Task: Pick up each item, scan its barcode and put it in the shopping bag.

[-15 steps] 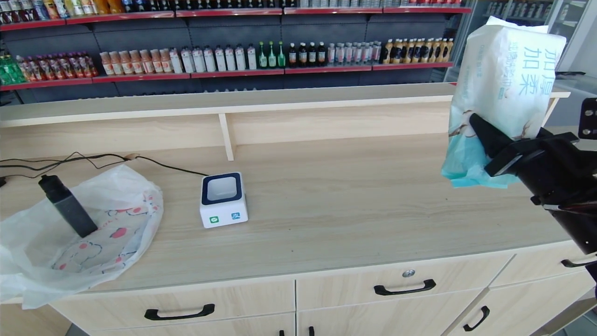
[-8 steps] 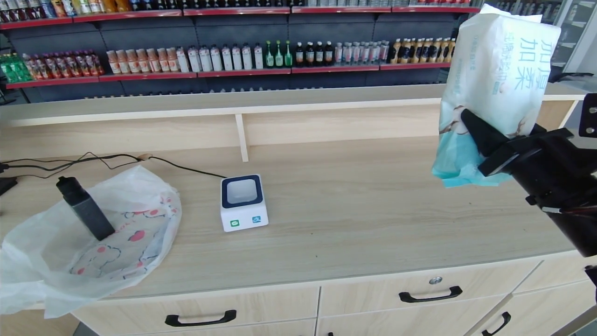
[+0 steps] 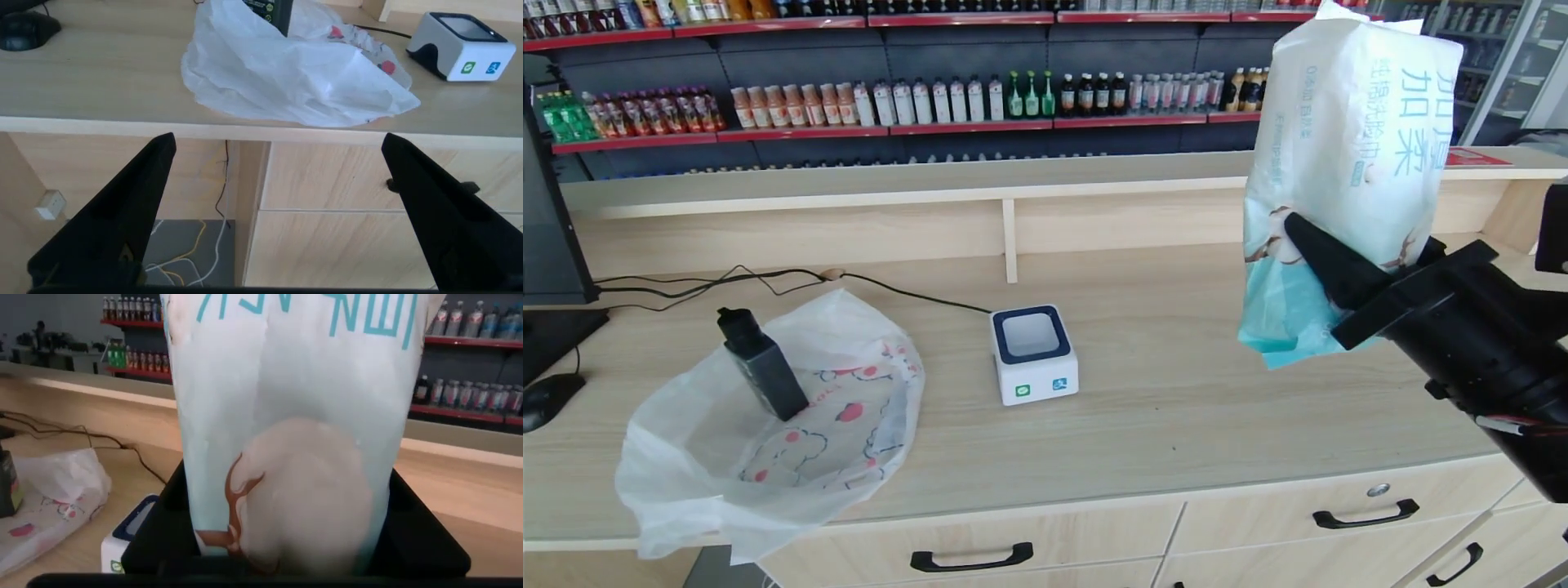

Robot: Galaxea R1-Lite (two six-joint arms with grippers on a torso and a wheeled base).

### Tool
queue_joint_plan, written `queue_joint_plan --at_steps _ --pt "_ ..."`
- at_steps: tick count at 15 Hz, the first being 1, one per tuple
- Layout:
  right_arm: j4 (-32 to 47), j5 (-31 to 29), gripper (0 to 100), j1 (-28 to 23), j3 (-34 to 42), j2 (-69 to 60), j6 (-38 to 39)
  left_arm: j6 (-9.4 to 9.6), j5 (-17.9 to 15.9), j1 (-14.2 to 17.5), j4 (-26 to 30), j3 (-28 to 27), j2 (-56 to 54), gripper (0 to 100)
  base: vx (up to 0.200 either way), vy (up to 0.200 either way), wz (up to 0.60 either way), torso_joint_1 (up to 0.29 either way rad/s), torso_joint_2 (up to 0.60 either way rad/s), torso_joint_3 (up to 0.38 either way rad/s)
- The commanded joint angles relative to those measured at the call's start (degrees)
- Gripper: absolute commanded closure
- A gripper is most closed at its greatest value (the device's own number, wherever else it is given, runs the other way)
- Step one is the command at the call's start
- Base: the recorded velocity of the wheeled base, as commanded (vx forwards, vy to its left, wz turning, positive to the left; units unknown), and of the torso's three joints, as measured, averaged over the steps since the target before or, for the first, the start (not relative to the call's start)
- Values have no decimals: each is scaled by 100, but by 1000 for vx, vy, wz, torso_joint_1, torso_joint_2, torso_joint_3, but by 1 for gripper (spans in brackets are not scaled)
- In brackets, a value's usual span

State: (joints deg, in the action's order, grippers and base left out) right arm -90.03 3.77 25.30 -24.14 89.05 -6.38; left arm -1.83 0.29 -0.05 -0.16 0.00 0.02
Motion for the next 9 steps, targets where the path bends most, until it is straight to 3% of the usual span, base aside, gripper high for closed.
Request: queue_joint_plan --at_steps 1,3,9 --pt "3 1 100 388 357 235 14 -2 6 -4 -2 0 6 0 0 200 0 2 7 2" --pt "3 1 100 758 401 411 14 -11 6 5 -2 0 -2 0 0 200 0 -2 2 2" --pt "3 1 100 837 674 789 84 -28 6 -4 -2 0 -2 0 0 200 0 6 2 2"
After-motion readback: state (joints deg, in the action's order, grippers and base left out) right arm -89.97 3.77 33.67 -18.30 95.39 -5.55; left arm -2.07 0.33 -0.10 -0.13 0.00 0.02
